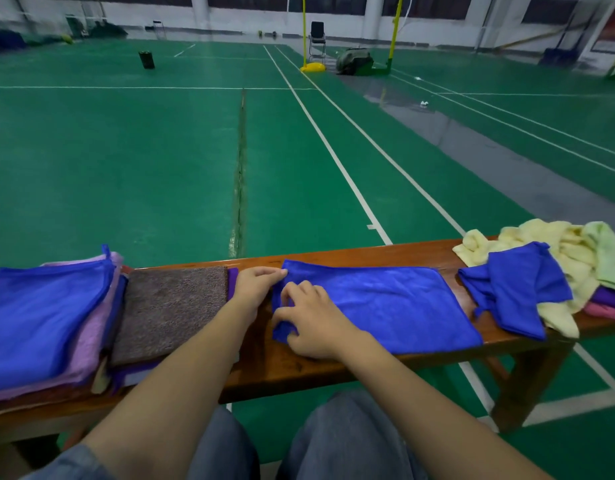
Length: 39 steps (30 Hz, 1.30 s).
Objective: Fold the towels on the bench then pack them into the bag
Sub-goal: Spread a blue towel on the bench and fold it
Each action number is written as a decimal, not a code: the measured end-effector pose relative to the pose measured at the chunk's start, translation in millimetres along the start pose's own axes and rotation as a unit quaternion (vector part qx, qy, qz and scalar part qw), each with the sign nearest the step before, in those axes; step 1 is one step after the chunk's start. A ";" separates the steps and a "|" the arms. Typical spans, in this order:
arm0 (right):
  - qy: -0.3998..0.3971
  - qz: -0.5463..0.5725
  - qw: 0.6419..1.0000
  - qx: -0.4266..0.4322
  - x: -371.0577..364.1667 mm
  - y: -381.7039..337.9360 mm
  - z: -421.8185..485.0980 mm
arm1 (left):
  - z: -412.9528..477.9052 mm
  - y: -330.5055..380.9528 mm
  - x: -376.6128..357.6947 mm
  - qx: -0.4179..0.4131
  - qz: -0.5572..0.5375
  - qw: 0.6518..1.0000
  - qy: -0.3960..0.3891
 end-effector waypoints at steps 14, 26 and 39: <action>0.008 0.168 0.986 -0.018 -12.0 -22.7 -18.3 | 4.2 -9.5 15.3 0.000 -0.048 0.999 -0.001; 0.004 0.105 0.990 0.095 -17.6 -38.8 -16.3 | -0.9 -5.1 14.5 -0.009 -0.044 0.999 0.020; 0.131 0.192 0.937 -0.260 -20.8 98.9 -58.6 | -1.5 -4.4 14.3 0.032 -0.008 0.999 0.022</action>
Point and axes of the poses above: each hand's wrist, its own z-axis towards the middle knuckle, its own x-axis out of the back of the hand, y = z × x, the point moved 4 cm from there along z, towards the middle knuckle, and after that the axes turned 11 degrees about -y, right-handed, at the moved point
